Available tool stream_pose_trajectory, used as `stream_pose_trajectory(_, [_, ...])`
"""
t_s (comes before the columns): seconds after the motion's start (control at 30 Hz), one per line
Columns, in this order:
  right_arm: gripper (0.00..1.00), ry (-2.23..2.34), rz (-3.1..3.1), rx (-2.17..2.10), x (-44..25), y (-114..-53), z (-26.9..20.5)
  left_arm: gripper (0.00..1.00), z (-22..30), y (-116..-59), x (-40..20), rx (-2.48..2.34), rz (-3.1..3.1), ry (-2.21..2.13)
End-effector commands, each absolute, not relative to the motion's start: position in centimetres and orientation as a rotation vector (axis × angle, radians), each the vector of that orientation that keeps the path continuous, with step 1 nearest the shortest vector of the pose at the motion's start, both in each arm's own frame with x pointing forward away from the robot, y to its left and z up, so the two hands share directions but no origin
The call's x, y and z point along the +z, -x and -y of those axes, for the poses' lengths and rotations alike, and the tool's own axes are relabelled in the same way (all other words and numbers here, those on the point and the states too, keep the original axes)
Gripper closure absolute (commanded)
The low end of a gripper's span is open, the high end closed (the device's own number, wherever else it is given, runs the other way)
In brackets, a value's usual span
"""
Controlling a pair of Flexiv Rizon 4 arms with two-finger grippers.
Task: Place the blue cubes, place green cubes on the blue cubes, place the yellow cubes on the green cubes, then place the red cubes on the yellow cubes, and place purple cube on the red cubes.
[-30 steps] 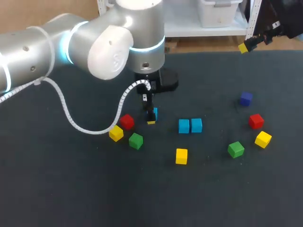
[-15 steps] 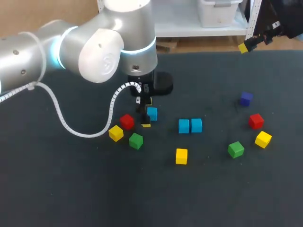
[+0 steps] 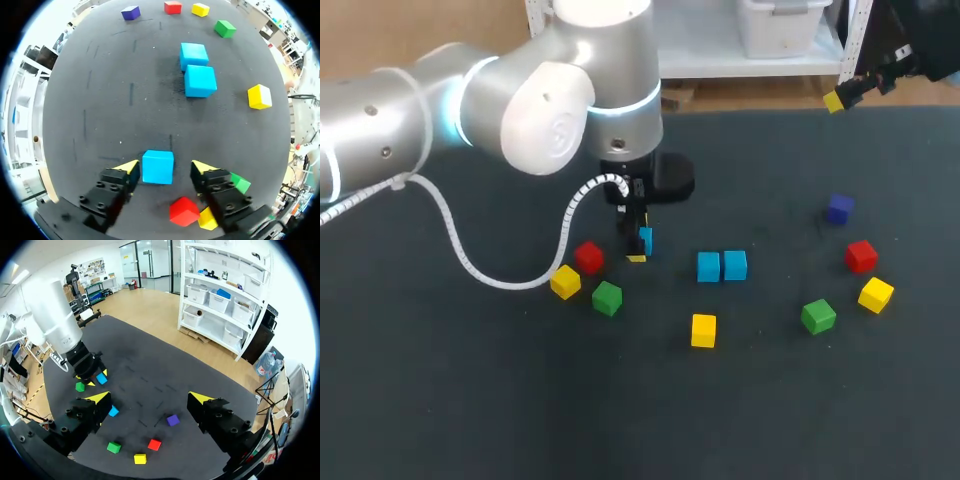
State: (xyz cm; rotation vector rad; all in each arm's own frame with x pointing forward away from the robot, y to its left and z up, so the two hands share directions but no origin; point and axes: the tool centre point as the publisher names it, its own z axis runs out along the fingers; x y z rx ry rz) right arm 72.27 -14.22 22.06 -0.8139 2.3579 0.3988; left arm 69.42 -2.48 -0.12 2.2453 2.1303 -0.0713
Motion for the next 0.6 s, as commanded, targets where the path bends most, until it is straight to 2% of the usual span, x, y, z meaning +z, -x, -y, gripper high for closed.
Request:
stream_pose_trajectory(0.03, [0.00,0.812,-2.357,0.396,22.0,-72.2,14.2,0.84,2.7,-69.9,-0.3,-0.070,-2.148,-2.247])
stream_pose_trajectory(0.1, [0.00,0.812,-2.357,0.396,22.0,-72.2,14.2,0.92,2.7,-69.8,-0.3,-0.073,-2.162,-2.237])
stream_pose_trajectory(0.13, [0.00,0.812,-2.357,0.396,22.0,-72.2,14.2,1.00,2.7,-69.8,-0.3,-0.074,-2.166,-2.234])
stream_pose_trajectory(0.6, [0.00,0.812,-2.357,0.396,22.0,-72.2,14.2,1.00,4.4,-68.2,2.2,-0.096,-2.329,-2.060])
